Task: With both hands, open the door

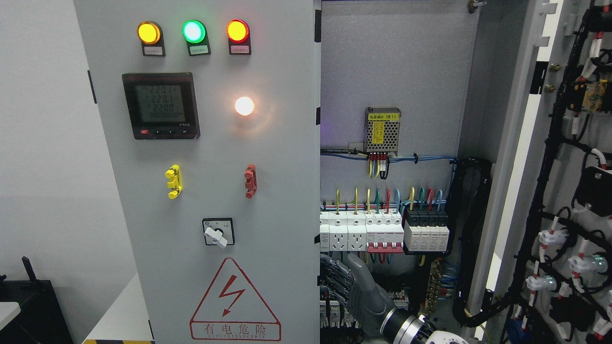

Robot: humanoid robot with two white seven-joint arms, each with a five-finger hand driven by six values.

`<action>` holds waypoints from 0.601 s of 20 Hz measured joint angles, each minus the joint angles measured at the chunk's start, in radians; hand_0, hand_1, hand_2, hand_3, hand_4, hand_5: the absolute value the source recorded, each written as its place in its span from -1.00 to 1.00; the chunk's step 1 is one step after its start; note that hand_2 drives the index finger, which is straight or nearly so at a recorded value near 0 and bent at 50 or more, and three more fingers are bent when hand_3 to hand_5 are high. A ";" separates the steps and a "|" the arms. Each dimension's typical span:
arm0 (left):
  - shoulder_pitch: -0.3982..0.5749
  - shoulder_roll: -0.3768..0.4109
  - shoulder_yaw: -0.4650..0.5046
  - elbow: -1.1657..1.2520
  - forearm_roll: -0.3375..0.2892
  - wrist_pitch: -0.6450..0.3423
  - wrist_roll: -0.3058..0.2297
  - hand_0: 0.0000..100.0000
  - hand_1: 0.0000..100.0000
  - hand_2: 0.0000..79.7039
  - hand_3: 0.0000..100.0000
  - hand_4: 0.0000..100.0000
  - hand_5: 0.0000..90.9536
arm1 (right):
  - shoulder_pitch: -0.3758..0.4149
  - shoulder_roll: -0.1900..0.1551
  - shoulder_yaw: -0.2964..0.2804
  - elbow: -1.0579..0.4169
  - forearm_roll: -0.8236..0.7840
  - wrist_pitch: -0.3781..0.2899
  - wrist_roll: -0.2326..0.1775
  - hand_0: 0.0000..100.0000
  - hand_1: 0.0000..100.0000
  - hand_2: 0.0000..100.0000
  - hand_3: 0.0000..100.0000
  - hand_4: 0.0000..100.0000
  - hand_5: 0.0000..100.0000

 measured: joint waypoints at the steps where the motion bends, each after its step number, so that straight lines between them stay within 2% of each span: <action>1: 0.000 0.000 0.000 0.000 0.000 0.000 0.000 -1.00 -1.00 -1.00 -1.00 -0.94 -1.00 | 0.000 0.000 0.000 -0.001 -0.002 0.000 0.000 -1.00 -1.00 -1.00 -1.00 -1.00 -1.00; 12: 0.000 0.000 0.000 0.000 0.000 0.000 0.000 -1.00 -1.00 -1.00 -1.00 -0.94 -1.00 | 0.008 0.002 0.003 -0.021 -0.009 0.000 0.002 -1.00 -1.00 -1.00 -1.00 -1.00 -1.00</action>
